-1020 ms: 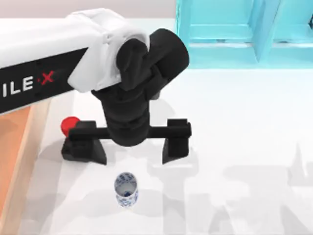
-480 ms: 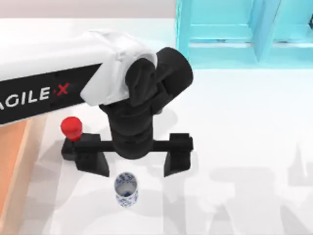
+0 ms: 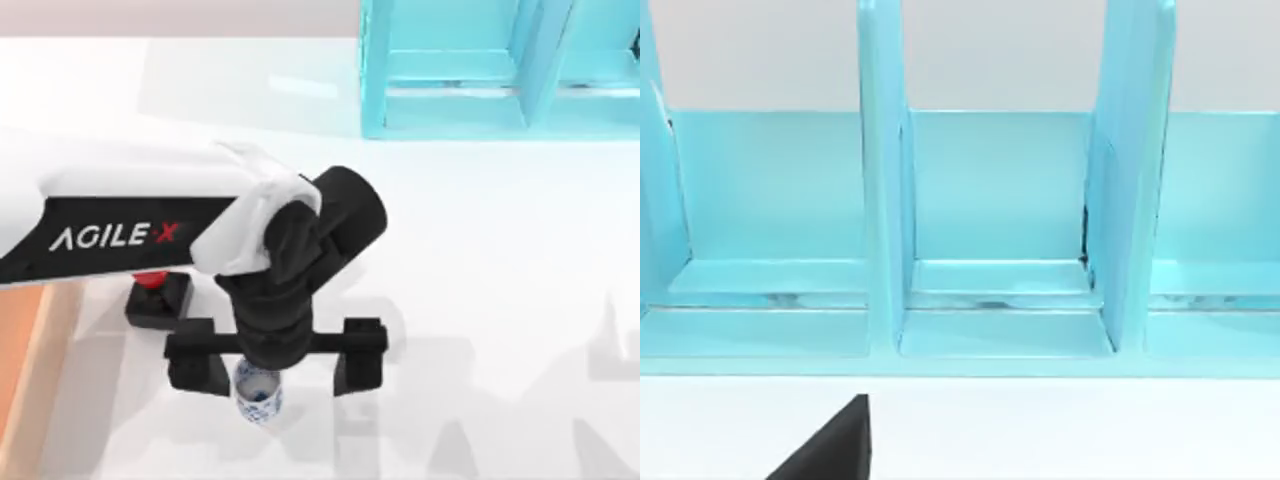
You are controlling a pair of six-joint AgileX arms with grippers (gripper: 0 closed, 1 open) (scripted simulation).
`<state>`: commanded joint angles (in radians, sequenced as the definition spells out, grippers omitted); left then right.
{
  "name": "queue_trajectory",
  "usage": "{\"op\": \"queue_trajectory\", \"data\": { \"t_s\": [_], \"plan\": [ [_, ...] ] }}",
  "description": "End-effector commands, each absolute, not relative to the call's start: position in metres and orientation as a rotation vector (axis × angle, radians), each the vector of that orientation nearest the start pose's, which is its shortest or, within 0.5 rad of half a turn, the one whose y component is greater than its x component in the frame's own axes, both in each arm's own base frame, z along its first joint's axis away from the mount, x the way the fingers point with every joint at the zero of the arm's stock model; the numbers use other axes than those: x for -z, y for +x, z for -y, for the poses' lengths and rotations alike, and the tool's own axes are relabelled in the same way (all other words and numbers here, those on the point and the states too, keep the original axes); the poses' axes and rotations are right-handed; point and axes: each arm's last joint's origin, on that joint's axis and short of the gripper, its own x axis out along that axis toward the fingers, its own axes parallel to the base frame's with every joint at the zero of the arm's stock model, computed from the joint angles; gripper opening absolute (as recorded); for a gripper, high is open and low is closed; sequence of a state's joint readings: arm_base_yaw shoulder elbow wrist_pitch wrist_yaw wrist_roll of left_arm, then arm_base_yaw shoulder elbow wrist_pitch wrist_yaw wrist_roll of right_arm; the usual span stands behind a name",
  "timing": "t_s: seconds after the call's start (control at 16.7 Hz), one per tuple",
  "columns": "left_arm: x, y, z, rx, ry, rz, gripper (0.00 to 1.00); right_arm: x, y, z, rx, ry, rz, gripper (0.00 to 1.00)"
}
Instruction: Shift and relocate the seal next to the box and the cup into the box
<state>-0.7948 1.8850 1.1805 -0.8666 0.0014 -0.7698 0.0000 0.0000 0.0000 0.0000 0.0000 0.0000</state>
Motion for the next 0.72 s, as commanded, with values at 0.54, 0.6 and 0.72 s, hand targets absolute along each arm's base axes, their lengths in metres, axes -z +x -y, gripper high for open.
{"op": "queue_trajectory", "data": {
  "t_s": [0.54,0.6,0.72],
  "plan": [
    [-0.138,0.2346,0.236,0.016,0.016,-1.572,0.62,-0.16,0.1057,0.0012,0.0,0.0,0.0,1.0],
    [-0.138,0.2346,0.236,0.016,0.016,-1.572,0.55,-0.16,0.1057,0.0012,0.0,0.0,0.0,1.0],
    [-0.138,0.2346,0.236,0.016,0.016,-1.572,0.4,-0.16,0.1057,0.0012,0.0,0.0,0.0,1.0]
  ]
}}
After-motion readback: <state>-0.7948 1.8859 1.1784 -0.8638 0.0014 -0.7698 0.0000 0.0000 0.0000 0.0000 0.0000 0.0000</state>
